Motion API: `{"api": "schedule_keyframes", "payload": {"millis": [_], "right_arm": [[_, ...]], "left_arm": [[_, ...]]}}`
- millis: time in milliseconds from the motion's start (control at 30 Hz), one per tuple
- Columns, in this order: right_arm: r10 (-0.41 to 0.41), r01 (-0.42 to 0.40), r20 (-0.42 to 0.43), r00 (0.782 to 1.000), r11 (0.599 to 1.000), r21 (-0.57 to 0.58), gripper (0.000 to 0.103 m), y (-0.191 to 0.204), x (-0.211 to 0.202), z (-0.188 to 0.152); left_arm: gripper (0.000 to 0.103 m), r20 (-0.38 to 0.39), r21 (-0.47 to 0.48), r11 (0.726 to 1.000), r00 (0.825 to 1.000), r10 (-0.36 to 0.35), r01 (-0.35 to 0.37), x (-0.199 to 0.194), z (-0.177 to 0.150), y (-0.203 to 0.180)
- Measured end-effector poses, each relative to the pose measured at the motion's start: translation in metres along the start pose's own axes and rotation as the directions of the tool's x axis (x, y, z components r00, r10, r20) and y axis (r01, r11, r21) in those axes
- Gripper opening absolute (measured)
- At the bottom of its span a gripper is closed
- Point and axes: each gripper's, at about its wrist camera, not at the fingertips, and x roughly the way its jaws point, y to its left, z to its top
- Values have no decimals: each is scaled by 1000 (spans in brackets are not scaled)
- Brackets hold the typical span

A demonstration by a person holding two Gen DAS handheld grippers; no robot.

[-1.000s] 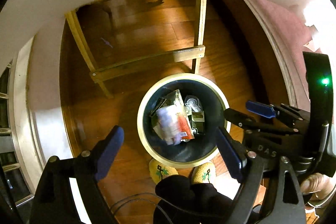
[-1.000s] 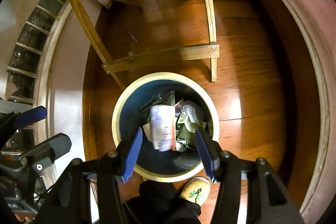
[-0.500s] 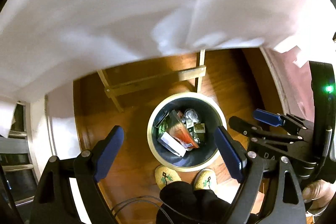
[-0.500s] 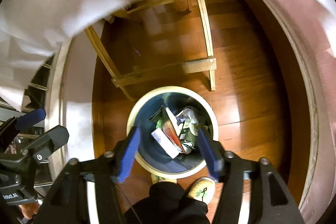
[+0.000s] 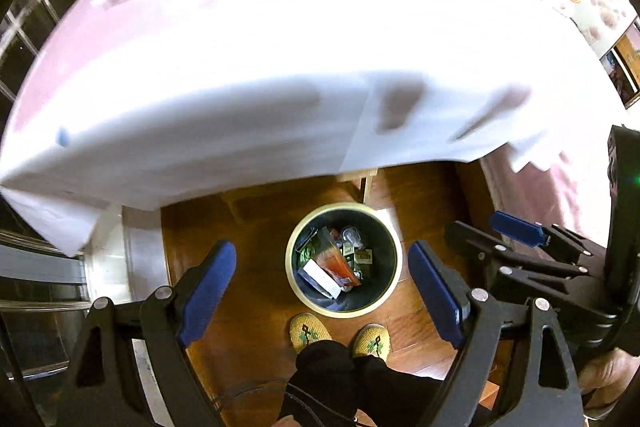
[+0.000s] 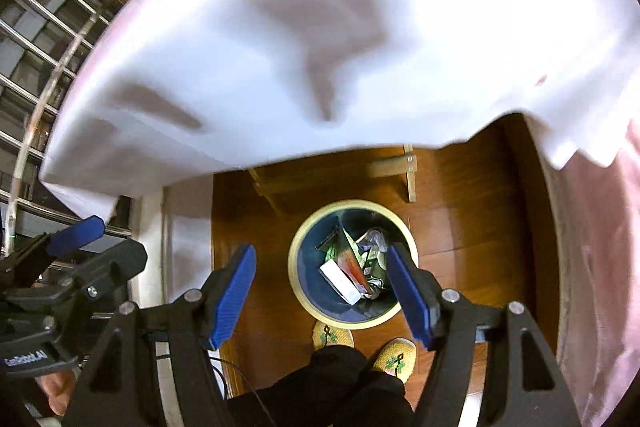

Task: Collect trash
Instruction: 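Raise both tools back over the bed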

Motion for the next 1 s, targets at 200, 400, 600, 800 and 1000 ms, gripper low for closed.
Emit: {"api": "schedule_keyframes", "payload": {"millis": [200,400,600,800,1000], "right_arm": [[-14,15,50,999,1000,-21,68,17,-67,22],[-10,15,111,994,999,-43,68,32,-131,41],[16,-3,185,983,997,-72,68,49,-180,56],[41,-11,263,964,994,-113,68,64,-215,69],[36,4,305,952,992,-130,68,70,-227,75]], "left_arm": [[87,67,-12,1000,998,14,-13,-65,21,-4],[87,129,-30,999,991,25,-22,-119,38,-6],[87,185,-67,997,982,43,-31,-166,51,-5],[87,236,-71,996,969,72,-56,-191,55,-13],[87,285,-81,992,952,113,-93,-205,55,-19]]}}
